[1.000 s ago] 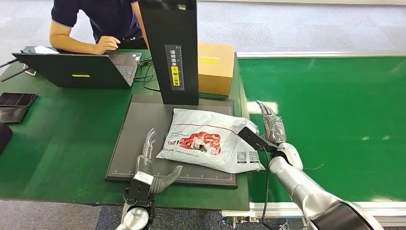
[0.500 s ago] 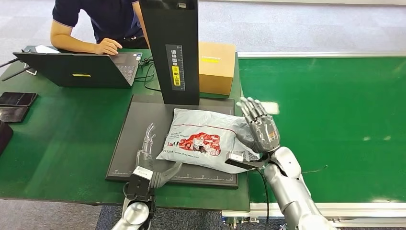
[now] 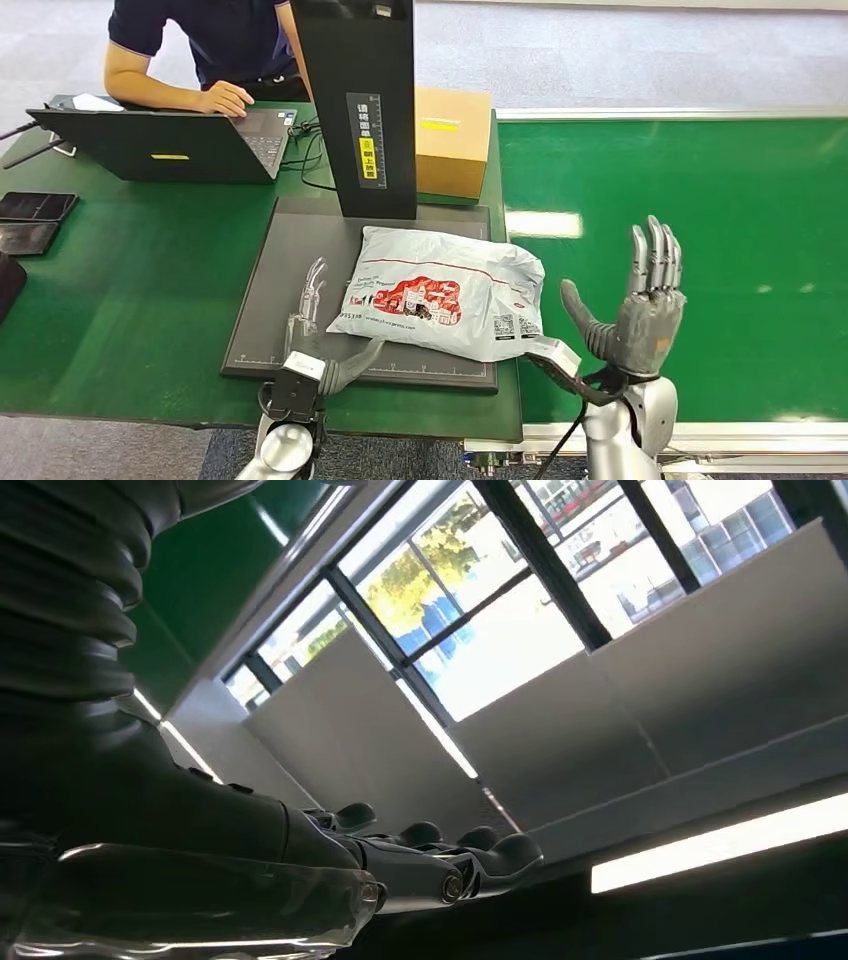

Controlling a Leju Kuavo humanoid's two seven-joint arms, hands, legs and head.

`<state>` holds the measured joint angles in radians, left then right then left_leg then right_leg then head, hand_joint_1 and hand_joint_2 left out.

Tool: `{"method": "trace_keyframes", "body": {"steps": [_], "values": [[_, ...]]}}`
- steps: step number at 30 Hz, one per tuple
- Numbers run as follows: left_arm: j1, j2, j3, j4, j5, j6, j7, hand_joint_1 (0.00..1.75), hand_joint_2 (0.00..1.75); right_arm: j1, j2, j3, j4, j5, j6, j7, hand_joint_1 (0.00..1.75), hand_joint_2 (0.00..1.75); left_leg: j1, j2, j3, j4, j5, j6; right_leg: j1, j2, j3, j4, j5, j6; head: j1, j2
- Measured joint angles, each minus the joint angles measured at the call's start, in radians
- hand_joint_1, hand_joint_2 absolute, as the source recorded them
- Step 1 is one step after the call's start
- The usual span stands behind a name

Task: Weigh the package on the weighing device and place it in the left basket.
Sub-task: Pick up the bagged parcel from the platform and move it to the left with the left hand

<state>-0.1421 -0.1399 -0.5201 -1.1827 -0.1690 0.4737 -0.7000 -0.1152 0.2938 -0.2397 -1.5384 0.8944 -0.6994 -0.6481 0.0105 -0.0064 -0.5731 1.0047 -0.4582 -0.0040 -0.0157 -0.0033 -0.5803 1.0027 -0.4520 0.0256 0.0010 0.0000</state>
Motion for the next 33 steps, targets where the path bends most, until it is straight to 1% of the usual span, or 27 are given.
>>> {"method": "trace_keyframes", "body": {"steps": [2, 5, 6, 8, 13, 16, 20, 23, 25, 28, 33], "values": [[0.001, 0.001, 0.0, -0.001, -0.014, 0.009, 0.0, 0.0, 1.75, 0.046, -0.003, 0.041, -0.013, -0.138, 0.007, 0.0, 0.0, 1.75, 0.0, 0.0, 0.0, 0.0, 0.0, 0.0, 0.0, 0.0, 0.0, 0.0, 0.0, 0.0, 0.0, 0.0], [0.0, 0.005, 0.0, -0.005, -0.036, 0.013, 0.0, 0.0, 1.75, 0.11, -0.04, 0.159, -0.014, -0.38, 0.068, 0.0, 0.0, 1.75, 0.0, 0.0, 0.0, 0.0, 0.0, 0.0, 0.0, 0.0, 0.0, 0.0, 0.0, 0.0, 0.0, 0.0], [-0.001, 0.008, 0.0, -0.007, -0.043, 0.013, 0.0, 0.0, 1.75, 0.129, -0.057, 0.202, -0.017, -0.437, 0.094, 0.0, 0.0, 1.75, 0.0, 0.0, 0.001, 0.0, 0.0, 0.0, 0.0, 0.0, 0.0, 0.0, 0.0, 0.0, 0.0, 0.0], [-0.005, 0.017, 0.0, -0.013, -0.054, 0.013, 0.0, 0.0, 1.75, 0.161, -0.086, 0.274, -0.027, -0.504, 0.136, 0.0, 0.0, 1.75, 0.0, 0.0, 0.001, 0.0, 0.0, 0.0, 0.0, 0.0, 0.0, 0.0, 0.0, 0.0, 0.0, 0.0], [-0.012, 0.047, 0.0, -0.047, -0.102, 0.03, 0.0, 0.0, 1.75, 0.221, -0.146, 0.393, -0.068, -0.564, 0.221, 0.0, 0.0, 1.75, 0.0, 0.0, 0.001, 0.0, 0.0, 0.0, 0.0, 0.0, 0.0, 0.0, 0.0, 0.0, 0.0, 0.0], [-0.011, 0.062, 0.003, -0.087, -0.19, 0.018, 0.0, 0.0, 1.75, 0.24, -0.168, 0.437, -0.086, -0.56, 0.232, 0.0, 0.0, 1.75, 0.0, 0.0, 0.001, 0.0, 0.0, 0.0, 0.0, 0.001, 0.0, 0.0, 0.0, 0.0, 0.0, 0.0], [-0.008, 0.067, 0.022, -0.151, -0.349, -0.054, 0.004, 0.0, 1.75, 0.267, -0.182, 0.468, -0.117, -0.578, 0.232, 0.0, 0.0, 1.75, 0.0, 0.0, 0.001, 0.0, 0.0, 0.0, 0.0, 0.001, 0.0, 0.0, 0.0, 0.0, 0.0, 0.0], [-0.021, 0.067, 0.034, -0.192, -0.429, -0.133, 0.026, 0.0, 1.75, 0.287, -0.19, 0.482, -0.148, -0.613, 0.245, 0.0, 0.0, 1.75, 0.0, 0.0, 0.001, 0.0, 0.0, 0.0, 0.0, 0.001, 0.0, 0.0, 0.0, 0.0, 0.0, 0.0], [-0.051, 0.068, 0.036, -0.204, -0.474, -0.192, 0.057, 0.0, 1.75, 0.297, -0.196, 0.49, -0.17, -0.629, 0.257, 0.0, 0.0, 1.75, 0.0, 0.0, 0.001, 0.0, 0.0, 0.0, 0.0, 0.0, 0.0, 0.0, 0.0, 0.0, 0.0, 0.0], [-0.129, 0.071, 0.035, -0.191, -0.524, -0.276, 0.104, 0.0, 1.75, 0.307, -0.208, 0.505, -0.201, -0.644, 0.272, 0.0, 0.0, 1.75, 0.0, 0.0, 0.002, 0.0, 0.001, 0.0, 0.0, 0.0, 0.001, 0.0, 0.001, -0.001, 0.0, 0.0], [-0.27, 0.083, 0.023, -0.085, -0.582, -0.362, 0.153, 0.0, 1.75, 0.303, -0.226, 0.521, -0.224, -0.695, 0.342, 0.0, 0.0, 1.75, 0.0, 0.001, 0.002, 0.0, 0.002, -0.001, 0.0, 0.001, 0.001, 0.0, 0.002, -0.001, 0.0, 0.0]]}}
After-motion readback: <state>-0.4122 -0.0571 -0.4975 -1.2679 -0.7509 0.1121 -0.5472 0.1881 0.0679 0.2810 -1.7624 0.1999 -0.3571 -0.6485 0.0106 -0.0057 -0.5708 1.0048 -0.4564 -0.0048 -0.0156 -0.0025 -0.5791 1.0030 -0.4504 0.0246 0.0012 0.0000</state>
